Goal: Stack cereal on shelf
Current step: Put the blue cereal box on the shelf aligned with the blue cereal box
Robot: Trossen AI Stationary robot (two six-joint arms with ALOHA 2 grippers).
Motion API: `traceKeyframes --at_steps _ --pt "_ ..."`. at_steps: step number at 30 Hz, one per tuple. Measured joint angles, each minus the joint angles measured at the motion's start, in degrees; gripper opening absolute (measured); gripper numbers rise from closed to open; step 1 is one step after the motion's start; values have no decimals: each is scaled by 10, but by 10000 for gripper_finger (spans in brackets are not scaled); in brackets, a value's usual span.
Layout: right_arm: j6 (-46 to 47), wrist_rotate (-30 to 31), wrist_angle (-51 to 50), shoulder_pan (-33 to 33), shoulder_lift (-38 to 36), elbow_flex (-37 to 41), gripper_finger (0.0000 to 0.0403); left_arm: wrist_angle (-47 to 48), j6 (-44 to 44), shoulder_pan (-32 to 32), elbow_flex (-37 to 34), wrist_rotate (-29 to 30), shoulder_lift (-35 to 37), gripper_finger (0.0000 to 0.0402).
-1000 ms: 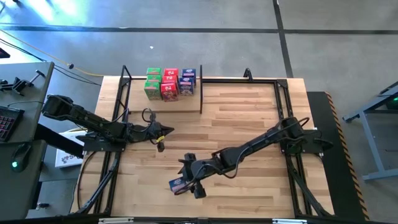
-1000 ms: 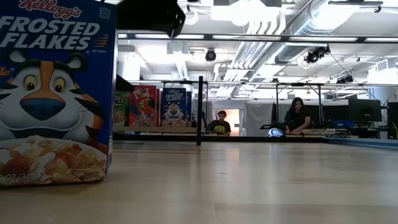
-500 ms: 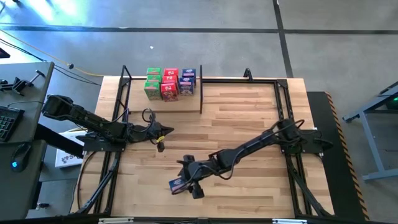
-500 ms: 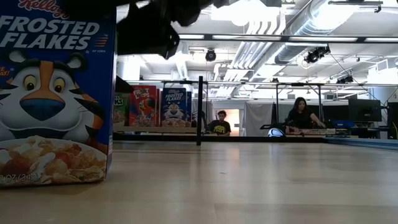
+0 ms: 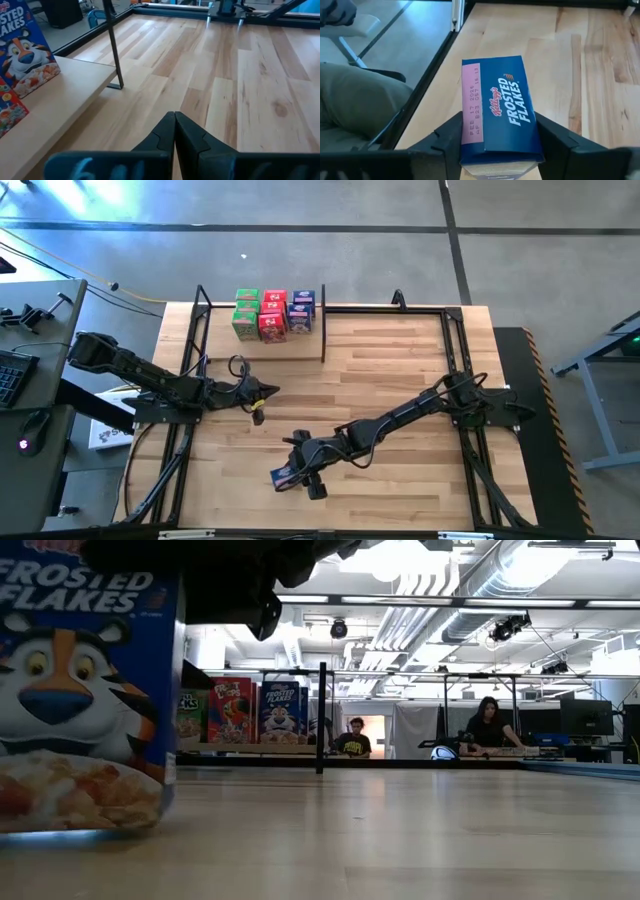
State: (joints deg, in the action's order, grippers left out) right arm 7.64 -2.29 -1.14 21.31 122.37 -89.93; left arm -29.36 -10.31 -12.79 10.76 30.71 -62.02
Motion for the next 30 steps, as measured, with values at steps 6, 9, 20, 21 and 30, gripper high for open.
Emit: traceKeyframes --at_steps 6,9,20,21,30 --pt "-21 -13 18 -5 -3 0 168 0 -16 -25 0 17 0 0" --pt "-32 -14 26 -11 -17 0 168 0 -22 -41 0 41 0 0" --pt "-117 28 -86 -107 -158 0 167 24 -48 -46 0 81 38 0" --pt "-127 29 -99 -124 -170 0 167 40 -59 -43 1 79 44 0" --pt "-200 -58 -136 -307 -189 0 167 88 -137 -25 -26 74 52 0"
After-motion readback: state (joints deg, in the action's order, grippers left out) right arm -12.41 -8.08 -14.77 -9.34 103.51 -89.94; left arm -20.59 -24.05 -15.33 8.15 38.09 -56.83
